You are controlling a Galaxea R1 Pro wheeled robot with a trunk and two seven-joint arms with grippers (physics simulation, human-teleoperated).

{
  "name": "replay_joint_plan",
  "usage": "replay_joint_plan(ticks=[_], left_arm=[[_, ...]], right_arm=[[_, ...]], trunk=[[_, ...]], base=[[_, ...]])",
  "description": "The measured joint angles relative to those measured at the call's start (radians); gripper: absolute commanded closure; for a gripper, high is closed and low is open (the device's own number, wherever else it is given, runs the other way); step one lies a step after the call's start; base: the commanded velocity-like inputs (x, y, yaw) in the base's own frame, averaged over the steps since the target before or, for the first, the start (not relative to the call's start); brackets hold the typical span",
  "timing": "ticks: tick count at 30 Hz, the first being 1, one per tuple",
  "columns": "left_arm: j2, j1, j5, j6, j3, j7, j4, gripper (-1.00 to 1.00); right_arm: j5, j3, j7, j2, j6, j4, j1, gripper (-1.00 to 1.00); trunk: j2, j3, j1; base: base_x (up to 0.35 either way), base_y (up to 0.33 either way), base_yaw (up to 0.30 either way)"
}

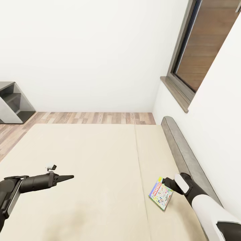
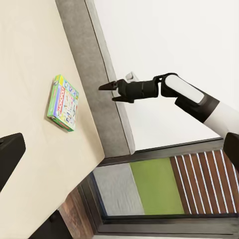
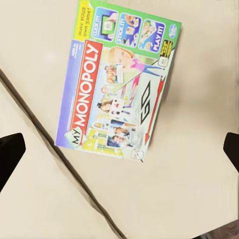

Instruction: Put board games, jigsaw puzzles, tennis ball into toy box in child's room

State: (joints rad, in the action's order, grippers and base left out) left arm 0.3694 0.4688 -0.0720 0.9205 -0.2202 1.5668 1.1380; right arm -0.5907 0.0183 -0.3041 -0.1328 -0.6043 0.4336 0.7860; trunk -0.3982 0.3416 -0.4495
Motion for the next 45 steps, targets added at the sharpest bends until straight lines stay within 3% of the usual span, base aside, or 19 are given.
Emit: replay_joint_plan(ticks=[25, 45], left_arm=[[-0.001, 0.0, -0.002, -0.003, 0.001, 0.0, 0.0, -1.0], [0.001, 0.0, -0.004, -0.005, -0.001, 0.0, 0.0, -1.0]], right_arm=[[0.0, 0.003, 0.0, -0.009, 0.001, 0.008, 0.064, -1.0], [0.0, 0.005, -0.002, -0.015, -0.002, 0.011, 0.089, -1.0]], trunk=[[0.0, 0.02, 0.0], [0.0, 0.022, 0.0]], base=[[0.0, 0.0, 0.0], [0.0, 0.0, 0.0]])
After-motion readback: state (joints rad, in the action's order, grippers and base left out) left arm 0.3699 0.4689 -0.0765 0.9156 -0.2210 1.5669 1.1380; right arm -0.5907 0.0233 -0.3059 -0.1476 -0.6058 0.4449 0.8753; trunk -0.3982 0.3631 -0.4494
